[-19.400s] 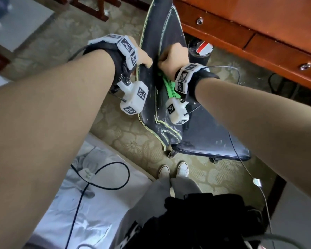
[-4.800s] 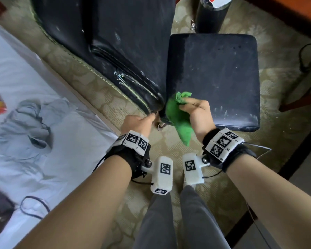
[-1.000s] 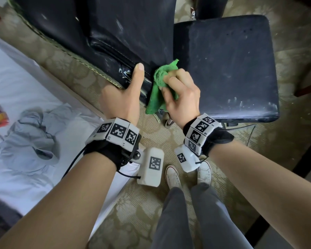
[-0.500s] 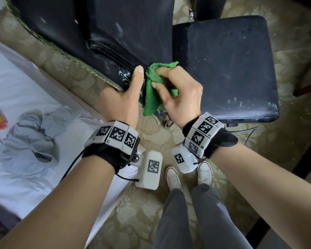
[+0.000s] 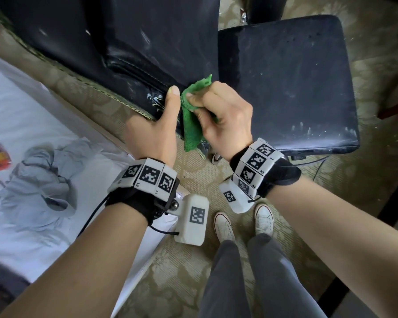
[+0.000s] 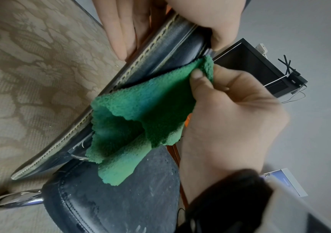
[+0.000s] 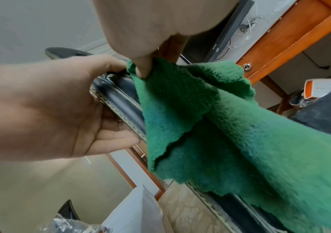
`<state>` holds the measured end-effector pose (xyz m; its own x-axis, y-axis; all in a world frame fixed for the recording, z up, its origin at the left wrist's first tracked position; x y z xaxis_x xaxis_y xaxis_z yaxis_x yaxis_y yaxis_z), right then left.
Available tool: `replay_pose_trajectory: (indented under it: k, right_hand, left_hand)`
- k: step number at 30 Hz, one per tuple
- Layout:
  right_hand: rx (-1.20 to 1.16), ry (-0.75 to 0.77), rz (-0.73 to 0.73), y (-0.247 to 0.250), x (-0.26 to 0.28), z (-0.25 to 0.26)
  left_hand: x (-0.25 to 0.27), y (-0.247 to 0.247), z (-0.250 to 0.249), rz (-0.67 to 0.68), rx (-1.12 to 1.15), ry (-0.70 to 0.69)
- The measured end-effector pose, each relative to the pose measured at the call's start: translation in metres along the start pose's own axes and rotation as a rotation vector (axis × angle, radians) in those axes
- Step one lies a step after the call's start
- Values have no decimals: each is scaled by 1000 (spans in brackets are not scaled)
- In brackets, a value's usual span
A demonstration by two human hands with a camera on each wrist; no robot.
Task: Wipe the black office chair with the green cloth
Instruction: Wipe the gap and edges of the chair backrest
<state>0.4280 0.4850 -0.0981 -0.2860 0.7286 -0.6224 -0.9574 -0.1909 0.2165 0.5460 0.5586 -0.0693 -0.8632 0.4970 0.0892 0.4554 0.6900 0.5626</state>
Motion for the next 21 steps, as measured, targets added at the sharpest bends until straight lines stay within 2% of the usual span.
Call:
replay_pose_trajectory:
  k: [5, 14, 16, 19, 21]
  right_hand:
    - [26, -5, 50, 4, 11, -15]
    - [105, -236, 160, 14, 41, -49]
    - [89, -339, 159, 18, 42, -52]
    - [43, -634, 69, 31, 49, -64]
    - [24, -793, 16, 42, 60, -75]
  left_hand:
    - [-2, -2, 2, -22, -8, 13]
    - [0, -4, 0, -51, -30, 32]
    - [5, -4, 0, -11, -47, 63]
    - [18, -11, 4, 98, -86, 97]
    - [24, -20, 14, 125, -97, 97]
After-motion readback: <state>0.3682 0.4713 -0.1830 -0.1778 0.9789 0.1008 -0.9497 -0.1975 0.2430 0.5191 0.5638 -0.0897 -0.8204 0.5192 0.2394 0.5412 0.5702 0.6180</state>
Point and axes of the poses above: each hand's wrist, its own x-axis away from the middle knuckle, its own y-axis out of the back of the hand, z = x × y, the point moved 3 cm from there along -x, towards the middle knuckle, and after that the axes turned 7 degrees about -x, right-handed, at the moved point
